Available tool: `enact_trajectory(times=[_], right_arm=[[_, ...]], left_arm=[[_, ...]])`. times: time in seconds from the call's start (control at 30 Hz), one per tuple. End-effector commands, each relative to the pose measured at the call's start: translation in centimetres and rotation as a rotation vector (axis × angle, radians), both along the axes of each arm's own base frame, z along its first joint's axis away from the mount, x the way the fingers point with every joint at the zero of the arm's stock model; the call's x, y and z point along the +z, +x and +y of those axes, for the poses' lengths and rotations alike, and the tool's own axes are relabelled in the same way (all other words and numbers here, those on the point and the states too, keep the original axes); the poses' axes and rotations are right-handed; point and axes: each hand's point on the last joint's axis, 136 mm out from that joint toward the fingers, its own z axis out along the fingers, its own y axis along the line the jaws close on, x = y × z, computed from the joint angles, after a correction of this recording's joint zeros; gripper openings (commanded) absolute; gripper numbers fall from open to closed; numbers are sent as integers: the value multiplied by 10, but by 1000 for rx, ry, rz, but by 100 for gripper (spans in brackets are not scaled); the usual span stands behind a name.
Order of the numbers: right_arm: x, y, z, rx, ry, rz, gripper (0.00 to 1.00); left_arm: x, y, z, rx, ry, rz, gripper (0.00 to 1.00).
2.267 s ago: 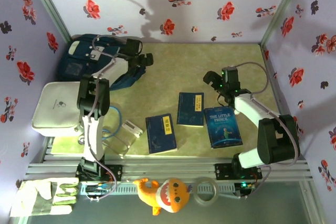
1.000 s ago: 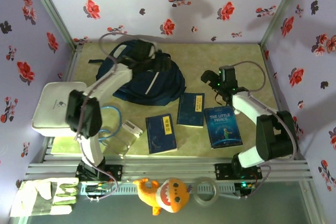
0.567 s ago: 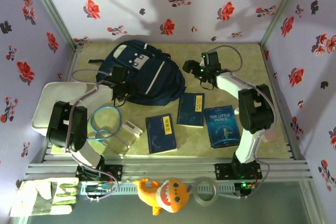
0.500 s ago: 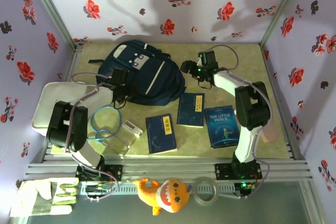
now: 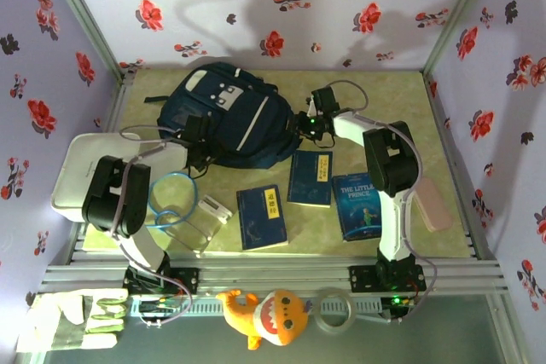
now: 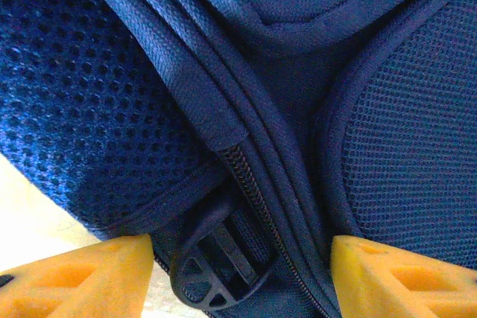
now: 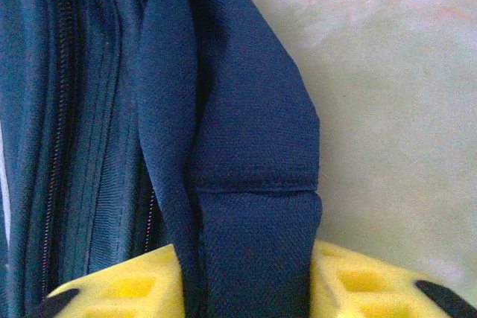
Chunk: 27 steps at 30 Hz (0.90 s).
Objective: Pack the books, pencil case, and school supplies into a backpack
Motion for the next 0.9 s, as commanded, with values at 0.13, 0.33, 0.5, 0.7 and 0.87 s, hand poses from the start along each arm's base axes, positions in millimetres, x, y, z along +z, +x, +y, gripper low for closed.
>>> enact_trajectory(times=[0.13,0.33,0.5,0.7,0.87], right_arm=[[36,-8,17,29,111,-16,25],[69,-47,5,-29,170,-33,20],[74,-97,-2,-93,235,7,20],[70,-142,30,-107,337,52,22],[77,-140,67,-80,420,42,25]], left_arm=[[11,35,-4,-3,11,-70,64],[20,46,-11,-18,0,-90,64],[22,53,-25,-69,-35,-104,64],[23,73,-49,-178,-52,-116,65],[35,100,-54,-250,9,-152,68]])
